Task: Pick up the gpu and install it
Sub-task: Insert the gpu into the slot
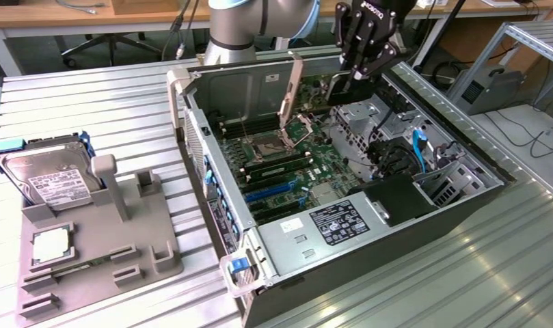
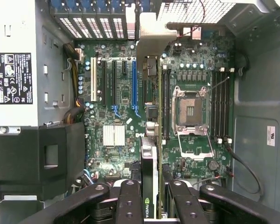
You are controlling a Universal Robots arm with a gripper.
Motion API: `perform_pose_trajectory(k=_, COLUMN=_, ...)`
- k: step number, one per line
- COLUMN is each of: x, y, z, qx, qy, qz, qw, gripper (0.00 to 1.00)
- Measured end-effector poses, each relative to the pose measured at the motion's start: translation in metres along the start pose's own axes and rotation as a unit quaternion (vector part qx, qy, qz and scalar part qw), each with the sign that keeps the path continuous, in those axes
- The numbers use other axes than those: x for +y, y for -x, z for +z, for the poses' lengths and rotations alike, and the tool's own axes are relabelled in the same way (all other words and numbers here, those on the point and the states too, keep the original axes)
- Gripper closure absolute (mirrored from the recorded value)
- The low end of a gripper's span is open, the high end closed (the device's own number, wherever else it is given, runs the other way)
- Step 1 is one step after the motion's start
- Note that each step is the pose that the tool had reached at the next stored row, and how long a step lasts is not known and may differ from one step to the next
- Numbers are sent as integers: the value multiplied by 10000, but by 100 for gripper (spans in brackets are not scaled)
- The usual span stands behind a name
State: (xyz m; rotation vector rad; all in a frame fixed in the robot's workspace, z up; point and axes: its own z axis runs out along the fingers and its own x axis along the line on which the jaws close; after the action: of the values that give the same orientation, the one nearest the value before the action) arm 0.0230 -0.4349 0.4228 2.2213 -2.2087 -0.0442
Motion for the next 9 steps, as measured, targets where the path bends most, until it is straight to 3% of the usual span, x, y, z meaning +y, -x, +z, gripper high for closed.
perform_pose_trajectory(k=9, x=9, y=0, z=18, qx=-1, qy=0, qz=0, qw=10000, gripper=73)
